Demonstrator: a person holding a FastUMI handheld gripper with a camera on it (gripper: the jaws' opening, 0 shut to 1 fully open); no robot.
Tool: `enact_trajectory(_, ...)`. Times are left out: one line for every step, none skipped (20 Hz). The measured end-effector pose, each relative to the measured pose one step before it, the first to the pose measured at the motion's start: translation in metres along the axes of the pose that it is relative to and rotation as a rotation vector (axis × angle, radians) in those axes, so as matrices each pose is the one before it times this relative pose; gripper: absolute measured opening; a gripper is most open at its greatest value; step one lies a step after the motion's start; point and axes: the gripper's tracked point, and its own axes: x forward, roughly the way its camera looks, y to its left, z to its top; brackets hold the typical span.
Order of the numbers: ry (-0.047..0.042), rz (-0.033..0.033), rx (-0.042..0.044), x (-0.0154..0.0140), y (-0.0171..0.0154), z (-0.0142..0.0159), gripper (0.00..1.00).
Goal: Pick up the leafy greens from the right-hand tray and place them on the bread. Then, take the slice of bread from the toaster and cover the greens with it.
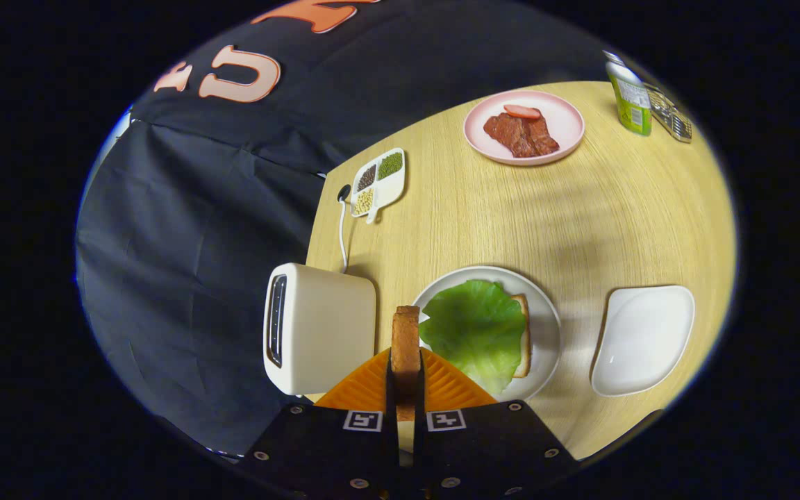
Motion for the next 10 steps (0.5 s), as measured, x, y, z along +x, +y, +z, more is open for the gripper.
enact_trajectory(0.00186,-0.00186,0.00191,0.0039,-0.0073,-0.00041,0.09)
enact_trajectory(0.00225,-0.00513,-0.00064,0.00355,-0.00698,-0.00237,0.09)
enact_trajectory(-0.00165,0.00259,0.00134,0.00301,-0.00538,-0.00041,0.09)
enact_trajectory(-0.0005,0.00405,0.00642,0.0028,-0.00467,-0.00176,0.09)
enact_trajectory(-0.0042,-0.00118,0.00836,0.00344,-0.00618,0.00025,0.09)
enact_trajectory(0.00199,-0.01266,0.00079,0.0037,-0.00845,-0.00035,0.09)
enact_trajectory(0.00808,-0.02525,-0.00615,0.00373,-0.01179,-0.00119,0.09)
enact_trajectory(0.00166,-0.02137,-0.00433,0.00298,-0.00767,-0.00019,0.09)
enact_trajectory(-0.00258,-0.00889,-0.003,0.00217,-0.00447,0.00153,0.09)
enact_trajectory(-0.00379,0.00152,-0.00739,-0.00228,0.00155,0.00204,0.1)
